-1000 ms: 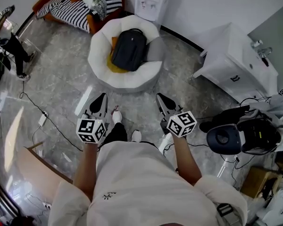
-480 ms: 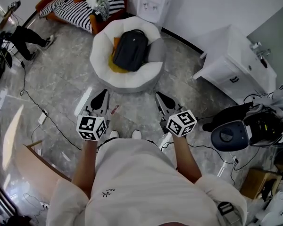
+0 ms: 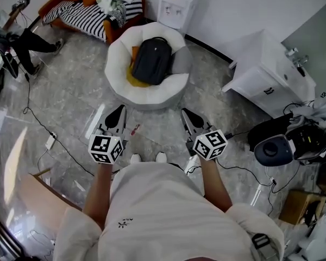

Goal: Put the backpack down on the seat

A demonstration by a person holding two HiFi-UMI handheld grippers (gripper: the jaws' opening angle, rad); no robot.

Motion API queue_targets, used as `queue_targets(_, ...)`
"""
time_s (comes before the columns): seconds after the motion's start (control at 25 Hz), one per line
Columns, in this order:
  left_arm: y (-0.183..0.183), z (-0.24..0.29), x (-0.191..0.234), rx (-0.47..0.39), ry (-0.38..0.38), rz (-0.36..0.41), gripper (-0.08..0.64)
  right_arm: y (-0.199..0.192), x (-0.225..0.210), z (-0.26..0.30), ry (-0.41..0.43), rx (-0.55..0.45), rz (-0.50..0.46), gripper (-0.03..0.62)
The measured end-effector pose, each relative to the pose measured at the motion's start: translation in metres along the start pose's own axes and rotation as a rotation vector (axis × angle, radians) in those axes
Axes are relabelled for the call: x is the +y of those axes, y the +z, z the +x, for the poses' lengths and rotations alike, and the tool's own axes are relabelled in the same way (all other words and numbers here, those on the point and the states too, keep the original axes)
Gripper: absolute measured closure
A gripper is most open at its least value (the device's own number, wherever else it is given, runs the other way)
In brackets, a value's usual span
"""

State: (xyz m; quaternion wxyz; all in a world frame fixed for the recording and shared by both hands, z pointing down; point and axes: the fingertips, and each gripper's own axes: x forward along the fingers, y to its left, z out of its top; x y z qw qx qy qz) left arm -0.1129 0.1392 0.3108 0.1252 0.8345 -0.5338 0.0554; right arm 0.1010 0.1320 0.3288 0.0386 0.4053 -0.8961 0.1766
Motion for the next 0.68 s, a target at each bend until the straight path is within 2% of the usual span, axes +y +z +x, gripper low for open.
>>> queue_targets(0.36,-0.001,-0.007,0.023,0.001,-0.020,-0.017,0.543,-0.008,0.010,0.004,-0.078,0.019,-0.046,0.569)
queue_targets(0.68,-0.004,-0.003,0.045,0.010,-0.031,-0.027,0.543,-0.007,0.011,0.022,-0.096,0.018,-0.051,0.569)
